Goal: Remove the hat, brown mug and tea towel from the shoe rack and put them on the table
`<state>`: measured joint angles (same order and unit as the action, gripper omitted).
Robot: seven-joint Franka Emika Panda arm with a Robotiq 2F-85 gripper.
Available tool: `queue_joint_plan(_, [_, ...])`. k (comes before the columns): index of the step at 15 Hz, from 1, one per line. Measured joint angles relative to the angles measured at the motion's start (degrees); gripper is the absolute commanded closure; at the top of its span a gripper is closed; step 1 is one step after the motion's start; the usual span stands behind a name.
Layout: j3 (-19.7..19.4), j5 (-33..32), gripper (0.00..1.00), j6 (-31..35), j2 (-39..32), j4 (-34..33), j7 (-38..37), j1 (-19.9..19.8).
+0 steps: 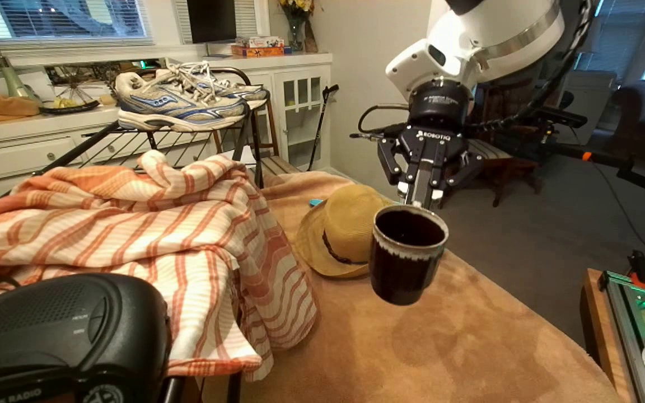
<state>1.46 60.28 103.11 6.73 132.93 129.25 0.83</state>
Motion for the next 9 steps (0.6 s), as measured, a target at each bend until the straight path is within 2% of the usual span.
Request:
queue_joint_plan(6, [0.33,-0.05,0.96,9.0,-3.83,5.3,5.91,0.05])
queue_joint_plan(7, [0.38,0.0,0.83,9.91,-4.53,5.66,6.12,0.07])
queue_joint_plan(9, [0.41,0.02,0.83,11.37,-5.75,6.05,6.18,0.07])
